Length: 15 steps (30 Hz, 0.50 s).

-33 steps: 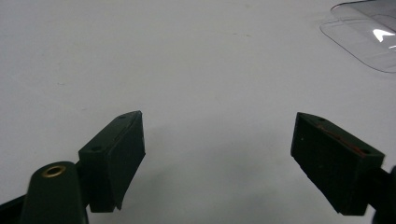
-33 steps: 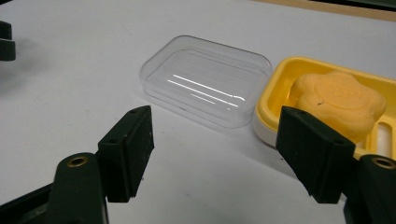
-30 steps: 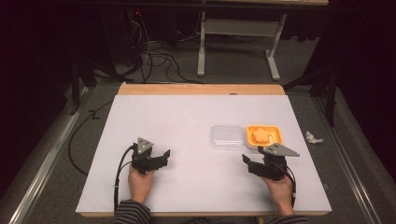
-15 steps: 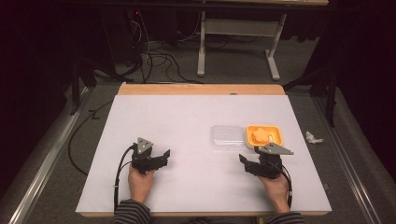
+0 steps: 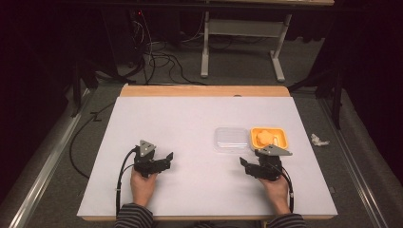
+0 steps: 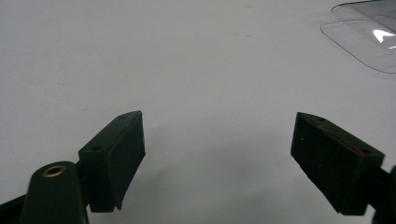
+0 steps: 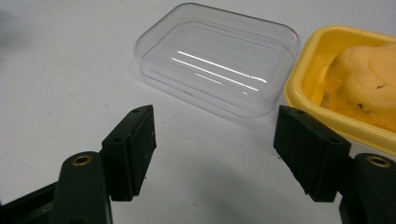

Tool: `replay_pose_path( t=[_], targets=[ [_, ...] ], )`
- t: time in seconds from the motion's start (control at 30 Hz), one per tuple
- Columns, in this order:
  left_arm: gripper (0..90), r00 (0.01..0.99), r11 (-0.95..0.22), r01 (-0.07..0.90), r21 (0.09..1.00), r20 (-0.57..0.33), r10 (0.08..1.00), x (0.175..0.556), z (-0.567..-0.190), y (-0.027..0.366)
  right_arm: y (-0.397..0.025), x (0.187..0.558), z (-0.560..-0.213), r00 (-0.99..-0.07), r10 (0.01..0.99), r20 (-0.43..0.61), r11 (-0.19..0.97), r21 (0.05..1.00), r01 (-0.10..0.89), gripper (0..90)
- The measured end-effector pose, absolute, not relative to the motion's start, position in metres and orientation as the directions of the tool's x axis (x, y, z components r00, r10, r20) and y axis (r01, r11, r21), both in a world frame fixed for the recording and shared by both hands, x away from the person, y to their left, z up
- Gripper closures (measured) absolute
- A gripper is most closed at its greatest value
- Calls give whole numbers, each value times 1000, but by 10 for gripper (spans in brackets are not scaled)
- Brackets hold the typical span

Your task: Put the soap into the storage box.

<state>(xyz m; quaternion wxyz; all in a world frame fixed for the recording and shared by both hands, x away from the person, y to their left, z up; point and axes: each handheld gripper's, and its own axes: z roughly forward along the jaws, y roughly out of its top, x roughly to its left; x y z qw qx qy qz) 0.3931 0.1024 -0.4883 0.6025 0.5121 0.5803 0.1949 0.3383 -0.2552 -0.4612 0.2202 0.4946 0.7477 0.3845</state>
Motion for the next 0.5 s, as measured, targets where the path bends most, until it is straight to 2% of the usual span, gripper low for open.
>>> replay_pose_path(
  t=[0.5],
  targets=[
    [181, 251, 398, 358, 845, -498, 830, 393, -488, 102, -249, 346, -471, -421, 907, 18, 254, 773, 581, 305]
  ],
)
